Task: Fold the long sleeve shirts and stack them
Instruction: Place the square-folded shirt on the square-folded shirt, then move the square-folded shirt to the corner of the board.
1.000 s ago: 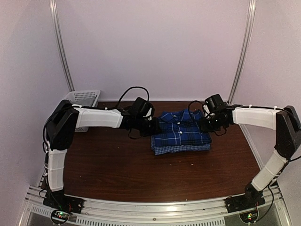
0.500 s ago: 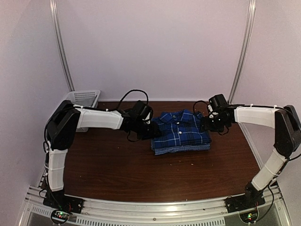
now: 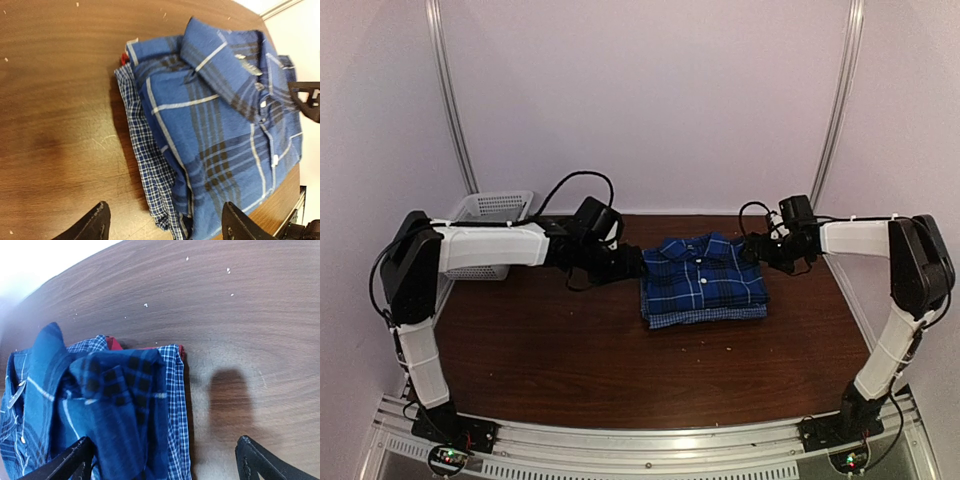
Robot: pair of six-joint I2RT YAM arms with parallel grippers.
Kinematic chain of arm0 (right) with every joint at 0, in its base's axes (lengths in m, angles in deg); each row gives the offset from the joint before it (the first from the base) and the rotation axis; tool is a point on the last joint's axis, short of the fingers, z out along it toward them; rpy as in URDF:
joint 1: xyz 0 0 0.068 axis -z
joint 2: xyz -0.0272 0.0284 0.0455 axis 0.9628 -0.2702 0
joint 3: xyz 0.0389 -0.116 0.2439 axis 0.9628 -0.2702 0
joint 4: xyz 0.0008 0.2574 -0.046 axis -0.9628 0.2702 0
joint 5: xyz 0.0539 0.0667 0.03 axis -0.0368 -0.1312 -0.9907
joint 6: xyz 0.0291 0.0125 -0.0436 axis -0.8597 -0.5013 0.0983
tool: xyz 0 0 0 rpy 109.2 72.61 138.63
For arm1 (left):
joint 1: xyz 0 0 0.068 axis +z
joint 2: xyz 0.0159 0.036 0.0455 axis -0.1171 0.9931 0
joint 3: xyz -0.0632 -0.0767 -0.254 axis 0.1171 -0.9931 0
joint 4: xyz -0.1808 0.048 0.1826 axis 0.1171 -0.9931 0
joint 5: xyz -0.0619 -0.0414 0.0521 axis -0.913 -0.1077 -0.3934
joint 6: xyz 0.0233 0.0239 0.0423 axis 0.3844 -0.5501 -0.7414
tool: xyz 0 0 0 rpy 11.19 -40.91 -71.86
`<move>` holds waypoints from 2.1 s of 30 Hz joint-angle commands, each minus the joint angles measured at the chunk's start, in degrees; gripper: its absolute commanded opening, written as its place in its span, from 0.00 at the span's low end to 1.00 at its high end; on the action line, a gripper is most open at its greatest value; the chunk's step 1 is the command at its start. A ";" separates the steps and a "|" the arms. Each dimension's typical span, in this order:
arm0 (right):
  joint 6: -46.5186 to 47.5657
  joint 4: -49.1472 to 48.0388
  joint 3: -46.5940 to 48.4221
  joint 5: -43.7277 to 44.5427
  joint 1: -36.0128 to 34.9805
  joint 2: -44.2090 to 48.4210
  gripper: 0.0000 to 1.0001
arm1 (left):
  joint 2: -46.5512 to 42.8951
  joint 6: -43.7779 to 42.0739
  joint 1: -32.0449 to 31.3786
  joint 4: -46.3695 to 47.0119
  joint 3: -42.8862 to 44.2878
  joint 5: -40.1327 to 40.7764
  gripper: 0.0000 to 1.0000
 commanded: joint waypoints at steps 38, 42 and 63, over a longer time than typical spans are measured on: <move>-17.02 -23.53 -11.01 -11.75 -17.05 -7.63 0.93 | -16.89 -1.76 2.90 0.48 -4.35 0.79 0.79; -20.62 -24.79 -8.61 -9.62 -22.70 -10.19 0.93 | -17.51 -1.78 2.92 0.55 -4.53 0.54 0.79; -36.05 -31.19 18.87 -3.34 -47.99 -31.27 0.93 | -26.59 -3.15 4.01 -0.88 -8.44 -0.09 0.79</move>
